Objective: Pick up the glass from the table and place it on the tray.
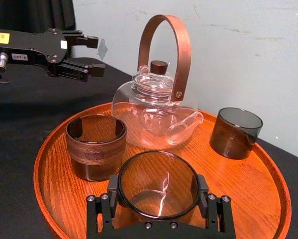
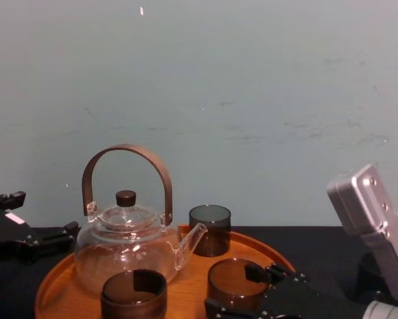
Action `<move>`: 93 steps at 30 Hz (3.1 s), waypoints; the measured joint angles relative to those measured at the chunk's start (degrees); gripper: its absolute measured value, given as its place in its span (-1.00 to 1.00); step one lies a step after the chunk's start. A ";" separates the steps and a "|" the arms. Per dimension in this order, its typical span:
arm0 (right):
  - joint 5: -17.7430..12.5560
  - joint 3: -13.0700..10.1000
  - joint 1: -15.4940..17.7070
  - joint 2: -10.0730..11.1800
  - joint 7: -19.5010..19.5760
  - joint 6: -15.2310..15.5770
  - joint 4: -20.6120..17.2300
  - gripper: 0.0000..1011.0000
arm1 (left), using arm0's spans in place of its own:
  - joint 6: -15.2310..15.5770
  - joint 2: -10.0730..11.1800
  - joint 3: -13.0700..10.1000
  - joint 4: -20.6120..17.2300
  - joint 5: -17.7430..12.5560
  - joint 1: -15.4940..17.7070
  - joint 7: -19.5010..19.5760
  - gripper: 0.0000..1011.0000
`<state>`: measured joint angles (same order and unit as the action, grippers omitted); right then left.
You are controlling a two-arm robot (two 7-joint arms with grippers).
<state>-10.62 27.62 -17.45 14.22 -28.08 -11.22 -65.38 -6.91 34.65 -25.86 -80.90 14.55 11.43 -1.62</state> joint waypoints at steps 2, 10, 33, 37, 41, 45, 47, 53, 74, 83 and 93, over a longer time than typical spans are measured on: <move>-0.02 0.00 0.00 0.01 -0.01 0.00 -0.02 0.87 | 0.00 0.00 0.00 0.00 0.00 0.00 0.00 0.98; -0.05 -0.01 0.03 0.04 -0.03 0.03 -0.06 0.98 | 0.00 0.00 0.00 0.00 0.00 0.00 0.00 0.98; -0.54 -0.94 4.66 3.42 1.05 4.69 -7.16 0.98 | 0.00 0.00 0.00 0.00 0.00 0.00 0.00 0.98; -0.10 -1.52 6.21 4.54 1.97 5.30 -9.73 0.98 | 0.00 0.00 0.00 0.00 0.00 0.00 0.00 0.98; -0.09 -2.81 8.33 5.73 3.40 6.12 -12.74 0.98 | 0.00 0.00 0.00 0.00 0.00 0.00 0.00 0.98; -0.32 -4.97 11.11 7.06 5.23 6.70 -16.27 0.98 | 0.00 0.00 0.00 0.00 0.00 0.00 0.00 0.98; -0.56 -5.83 12.11 7.53 5.79 6.88 -17.37 0.98 | 0.00 0.00 0.00 0.00 0.00 0.00 0.00 0.98; -2.34 -9.98 15.99 8.89 7.58 7.14 -20.90 0.98 | 0.00 0.00 0.00 0.00 0.00 0.00 0.00 0.98; -6.68 -17.55 23.51 9.97 8.14 6.02 -24.97 0.98 | 0.00 0.00 0.00 0.00 0.00 0.00 0.00 0.98; -7.75 -19.78 24.15 10.09 8.38 5.92 -24.64 0.98 | 0.00 0.00 0.00 0.00 0.00 0.00 0.00 0.98; -8.24 -21.66 23.69 10.01 8.97 6.60 -23.14 0.98 | 0.00 0.00 0.00 0.00 0.00 0.00 0.00 0.98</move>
<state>-18.86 5.96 6.24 24.23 -19.11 -4.62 -88.52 -6.91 34.65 -25.86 -80.90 14.55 11.43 -1.62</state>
